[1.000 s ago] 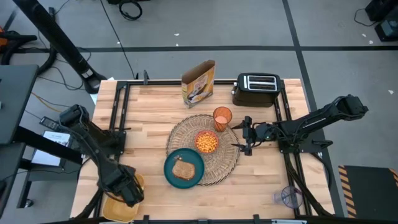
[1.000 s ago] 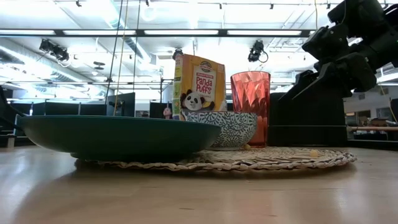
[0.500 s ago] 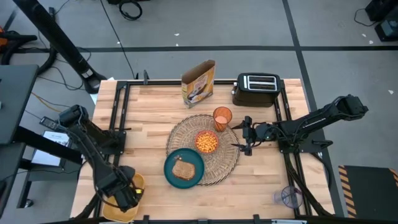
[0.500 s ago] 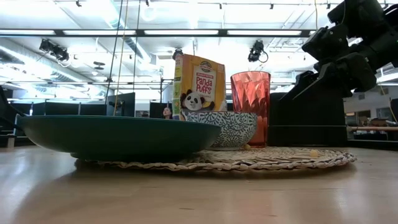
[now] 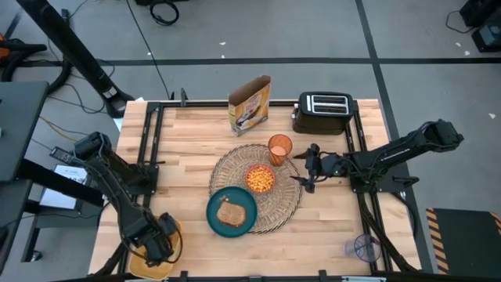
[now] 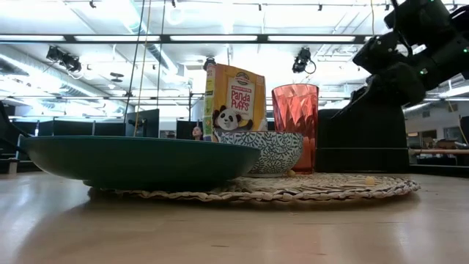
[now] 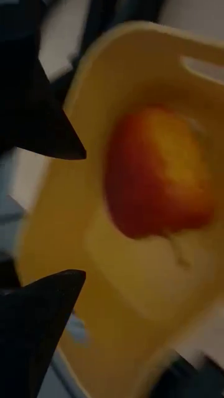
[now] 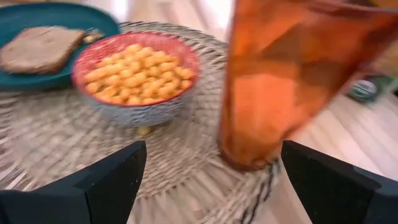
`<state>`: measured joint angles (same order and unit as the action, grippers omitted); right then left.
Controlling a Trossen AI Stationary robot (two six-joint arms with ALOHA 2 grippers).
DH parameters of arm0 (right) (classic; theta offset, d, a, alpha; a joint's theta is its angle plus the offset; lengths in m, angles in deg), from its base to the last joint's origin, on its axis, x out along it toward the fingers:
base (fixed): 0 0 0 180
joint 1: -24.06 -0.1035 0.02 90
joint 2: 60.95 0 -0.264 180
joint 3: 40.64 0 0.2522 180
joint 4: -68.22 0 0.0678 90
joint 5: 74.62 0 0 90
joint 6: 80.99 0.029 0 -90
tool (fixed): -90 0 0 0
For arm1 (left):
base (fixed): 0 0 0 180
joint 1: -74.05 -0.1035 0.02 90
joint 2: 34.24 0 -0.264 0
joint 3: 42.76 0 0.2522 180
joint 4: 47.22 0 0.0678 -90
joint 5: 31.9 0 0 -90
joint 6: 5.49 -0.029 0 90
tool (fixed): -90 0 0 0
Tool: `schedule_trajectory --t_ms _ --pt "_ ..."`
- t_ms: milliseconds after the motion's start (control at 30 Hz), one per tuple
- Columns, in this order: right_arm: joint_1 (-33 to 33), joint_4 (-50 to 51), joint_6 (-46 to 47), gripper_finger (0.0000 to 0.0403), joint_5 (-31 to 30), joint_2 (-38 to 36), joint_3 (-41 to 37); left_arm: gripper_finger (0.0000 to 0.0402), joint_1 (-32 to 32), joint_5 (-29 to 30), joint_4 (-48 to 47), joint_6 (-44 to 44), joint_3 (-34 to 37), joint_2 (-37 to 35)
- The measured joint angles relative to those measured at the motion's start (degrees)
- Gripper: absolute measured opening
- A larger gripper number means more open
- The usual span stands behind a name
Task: Arrange a breakfast setting
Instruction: Put the red apple on the brown table mat
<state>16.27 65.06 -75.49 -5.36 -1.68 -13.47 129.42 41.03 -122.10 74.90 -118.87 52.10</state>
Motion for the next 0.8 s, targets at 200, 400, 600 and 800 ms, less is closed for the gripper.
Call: schedule_trajectory --t_ms 200,400,600,800 --pt "1.8 -1.5 3.7 0.0381 -3.7 0.0 0.0 0.0314 -1.3 -4.4 -6.8 -10.8 0.0 -0.2" --pt "0.3 4.6 2.2 0.0380 -10.7 -0.3 5.5 0.0314 -1.7 1.6 -10.1 -26.3 0.0 -0.2" --pt "1.1 11.9 2.4 0.0378 -12.9 -0.3 11.6 0.0314 -1.9 2.8 -11.0 -37.7 0.0 -0.2" --pt "3.1 12.0 3.3 0.0378 -15.2 -0.3 11.8 0.0314 -1.9 2.9 -7.1 -43.9 0.0 -0.2"
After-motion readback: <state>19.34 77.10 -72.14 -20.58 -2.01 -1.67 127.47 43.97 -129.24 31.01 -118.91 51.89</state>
